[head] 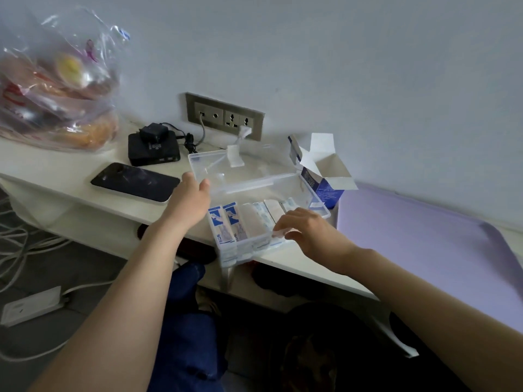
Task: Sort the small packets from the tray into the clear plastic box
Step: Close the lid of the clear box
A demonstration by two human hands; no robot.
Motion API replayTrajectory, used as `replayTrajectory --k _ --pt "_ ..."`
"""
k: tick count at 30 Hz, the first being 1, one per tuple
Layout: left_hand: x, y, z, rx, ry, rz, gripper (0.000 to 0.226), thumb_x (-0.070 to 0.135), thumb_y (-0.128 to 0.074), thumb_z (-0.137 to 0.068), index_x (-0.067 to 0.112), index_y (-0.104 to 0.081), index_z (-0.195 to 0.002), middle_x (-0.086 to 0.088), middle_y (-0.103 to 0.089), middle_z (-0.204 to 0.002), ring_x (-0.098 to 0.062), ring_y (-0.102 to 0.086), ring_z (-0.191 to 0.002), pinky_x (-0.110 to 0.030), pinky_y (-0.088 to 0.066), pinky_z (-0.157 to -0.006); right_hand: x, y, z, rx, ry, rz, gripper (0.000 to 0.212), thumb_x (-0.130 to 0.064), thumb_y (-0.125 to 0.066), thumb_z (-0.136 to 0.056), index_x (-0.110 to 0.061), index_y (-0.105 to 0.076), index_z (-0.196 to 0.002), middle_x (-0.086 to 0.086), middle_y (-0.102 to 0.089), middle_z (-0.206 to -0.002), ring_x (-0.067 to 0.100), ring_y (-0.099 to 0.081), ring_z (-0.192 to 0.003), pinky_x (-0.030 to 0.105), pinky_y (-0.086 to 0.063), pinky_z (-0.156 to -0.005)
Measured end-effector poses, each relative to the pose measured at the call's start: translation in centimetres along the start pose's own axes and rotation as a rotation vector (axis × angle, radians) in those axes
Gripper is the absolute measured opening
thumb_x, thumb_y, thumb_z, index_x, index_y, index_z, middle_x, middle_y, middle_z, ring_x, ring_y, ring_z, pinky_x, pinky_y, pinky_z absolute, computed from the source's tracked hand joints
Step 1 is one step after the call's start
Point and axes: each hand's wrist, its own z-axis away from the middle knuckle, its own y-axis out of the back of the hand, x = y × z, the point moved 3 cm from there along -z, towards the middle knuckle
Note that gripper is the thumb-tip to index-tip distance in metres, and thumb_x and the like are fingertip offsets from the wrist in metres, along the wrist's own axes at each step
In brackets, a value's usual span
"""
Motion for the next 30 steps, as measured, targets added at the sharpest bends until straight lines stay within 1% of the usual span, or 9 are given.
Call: replayTrajectory --k 3,6,10,12,16,20,22,26,30 --pt "-0.5 -0.5 -0.7 -0.007 0.048 0.104 0.04 0.025 -0.034 -0.101 0.0 -0.037 -0.132 -0.016 -0.052 -0.123 -0.034 -0.051 -0.113 -0.036 -0.039 -0.086 0.3 0.4 0.6 -0.003 -0.001 -0.009 0.027 0.009 -0.058 -0.084 -0.008 -0.069 -0.101 0.005 -0.068 -0.098 0.019 -0.054 -0.097 0.009 -0.033 -0.085" --pt "-1.2 -0.6 -1.3 0.03 0.116 0.275 0.033 0.017 -0.042 -0.095 0.003 -0.043 -0.125 -0.017 -0.057 -0.116 -0.032 -0.058 -0.102 -0.042 -0.049 -0.089 0.4 0.4 0.8 0.032 -0.012 0.003 0.029 0.01 -0.058 -0.084 -0.011 -0.069 -0.1 0.002 -0.068 -0.099 0.017 -0.052 -0.099 0.002 -0.032 -0.082" --pt "-0.9 -0.4 -1.3 0.075 0.093 0.385 0.041 0.002 -0.043 -0.092 0.005 -0.038 -0.132 -0.012 -0.054 -0.118 -0.025 -0.055 -0.103 -0.034 -0.046 -0.083 0.3 0.0 0.9 0.127 -0.01 0.045 0.028 0.008 -0.059 -0.083 -0.014 -0.07 -0.097 0.001 -0.07 -0.096 0.021 -0.055 -0.094 0.024 -0.042 -0.085" --pt "-0.6 0.2 -0.8 0.135 0.002 0.381 0.047 -0.002 -0.045 -0.09 0.008 -0.037 -0.135 -0.009 -0.053 -0.12 -0.021 -0.053 -0.104 -0.029 -0.043 -0.083 0.1 -0.2 0.6 0.14 -0.015 0.05 0.027 0.008 -0.058 -0.083 -0.012 -0.07 -0.098 0.005 -0.07 -0.096 0.024 -0.056 -0.093 0.031 -0.044 -0.086" --pt "0.5 1.7 1.1 0.314 -0.223 0.261 0.048 -0.01 -0.046 -0.088 0.006 -0.038 -0.133 -0.01 -0.051 -0.119 -0.016 -0.049 -0.102 -0.021 -0.037 -0.085 -0.4 -0.4 -0.4 0.177 -0.014 0.06 0.025 0.008 -0.06 -0.082 -0.009 -0.068 -0.098 0.008 -0.068 -0.097 0.027 -0.056 -0.093 0.033 -0.044 -0.085" --pt "1.2 2.5 3.4 0.425 -0.447 0.116 0.039 -0.013 -0.053 -0.082 0.0 -0.053 -0.119 -0.014 -0.05 -0.112 -0.017 -0.048 -0.1 -0.01 -0.029 -0.085 -0.9 -0.7 -1.7 0.308 -0.118 0.074 0.031 0.004 -0.064 -0.08 -0.006 -0.061 -0.109 0.013 -0.057 -0.11 0.03 -0.049 -0.106 0.034 -0.039 -0.091" --pt "1.5 2.2 4.3 0.402 -0.529 0.055 0.039 -0.015 -0.055 -0.078 0.002 -0.057 -0.113 -0.007 -0.048 -0.106 -0.024 -0.05 -0.103 -0.014 -0.032 -0.088 -1.4 -1.0 -2.0 0.357 -0.167 0.102 0.042 0.007 -0.063 -0.077 -0.004 -0.055 -0.116 0.015 -0.052 -0.117 0.032 -0.045 -0.111 0.033 -0.036 -0.097" --pt "2.3 1.5 5.8 0.359 -0.568 -0.045 0.043 -0.008 -0.065 -0.074 0.01 -0.058 -0.113 -0.007 -0.051 -0.111 -0.027 -0.049 -0.109 -0.042 -0.039 -0.095 -2.2 -0.9 -1.4 0.403 -0.208 0.108 0.051 0.014 -0.054 -0.073 0.001 -0.048 -0.122 0.019 -0.047 -0.122 0.034 -0.043 -0.114 0.035 -0.035 -0.102" --pt "3.2 0.3 6.9 0.367 -0.627 -0.247 0.048 -0.005 -0.07 -0.07 0.013 -0.058 -0.113 -0.007 -0.053 -0.109 -0.029 -0.052 -0.106 -0.046 -0.037 -0.093 -1.3 0.6 -0.6 0.399 -0.299 -0.005 0.05 0.003 -0.051 -0.085 -0.001 -0.035 -0.132 0.015 -0.036 -0.133 0.028 -0.037 -0.124 0.03 -0.03 -0.106"
